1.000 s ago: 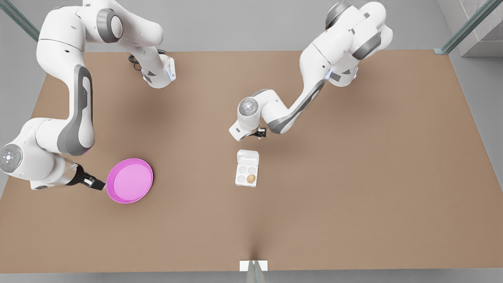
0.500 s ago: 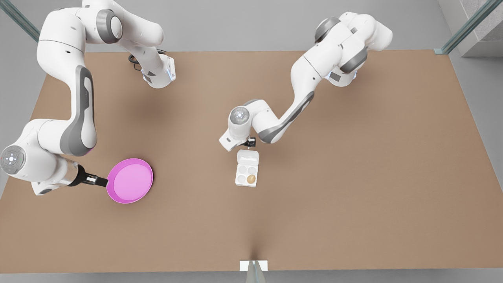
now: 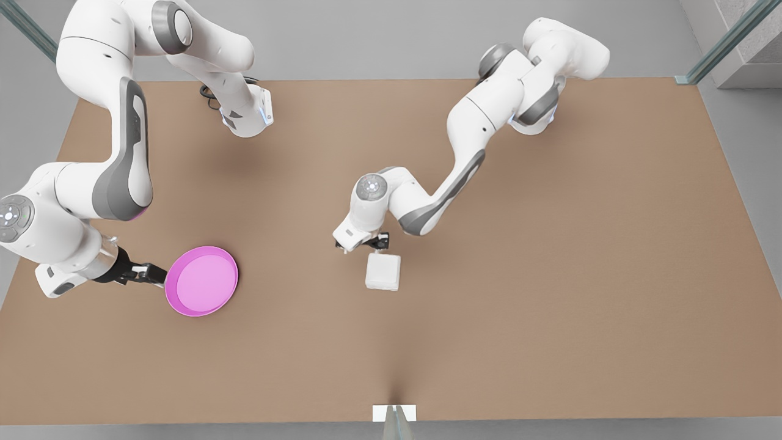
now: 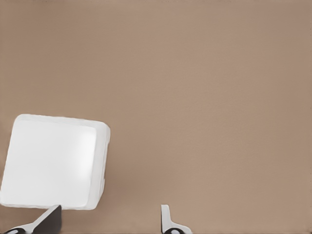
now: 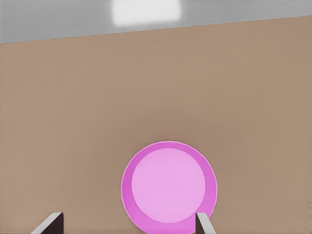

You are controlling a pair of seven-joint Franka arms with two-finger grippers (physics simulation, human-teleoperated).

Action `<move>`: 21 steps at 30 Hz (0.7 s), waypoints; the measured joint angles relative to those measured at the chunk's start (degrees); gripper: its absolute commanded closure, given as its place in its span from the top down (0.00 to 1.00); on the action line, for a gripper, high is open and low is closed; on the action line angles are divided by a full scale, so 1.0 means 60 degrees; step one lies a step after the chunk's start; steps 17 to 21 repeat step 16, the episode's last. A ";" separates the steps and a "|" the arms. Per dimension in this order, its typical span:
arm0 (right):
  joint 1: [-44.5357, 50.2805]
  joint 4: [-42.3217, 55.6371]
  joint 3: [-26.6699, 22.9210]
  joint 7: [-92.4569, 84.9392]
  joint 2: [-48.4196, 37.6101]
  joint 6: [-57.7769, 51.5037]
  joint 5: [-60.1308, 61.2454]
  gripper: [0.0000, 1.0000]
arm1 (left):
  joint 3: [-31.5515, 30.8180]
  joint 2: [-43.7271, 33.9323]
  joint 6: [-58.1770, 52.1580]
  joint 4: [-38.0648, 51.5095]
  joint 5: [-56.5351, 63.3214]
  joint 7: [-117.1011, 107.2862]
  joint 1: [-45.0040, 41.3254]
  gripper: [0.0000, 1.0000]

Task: Pack egg into the box and close the box lid

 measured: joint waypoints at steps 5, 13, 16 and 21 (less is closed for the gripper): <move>-0.0013 0.0069 0.0062 -0.0100 -0.0022 0.0017 -0.0148 1.00 | -0.0075 -0.2237 -0.1791 0.0037 -0.0158 0.0276 0.1454 1.00; -0.0012 0.0051 0.0306 -0.0155 0.0017 0.0094 -0.0530 1.00 | 0.2092 -0.7862 -0.3596 -0.5697 -0.2982 0.2639 0.5723 1.00; -0.0020 0.0078 0.0308 -0.0169 0.0010 0.0109 -0.0558 1.00 | 0.2036 -0.8215 -0.3632 -0.6088 -0.3390 0.3561 0.5840 1.00; -0.0020 0.0078 0.0308 -0.0169 0.0010 0.0109 -0.0558 1.00 | 0.2036 -0.8215 -0.3632 -0.6088 -0.3390 0.3561 0.5840 1.00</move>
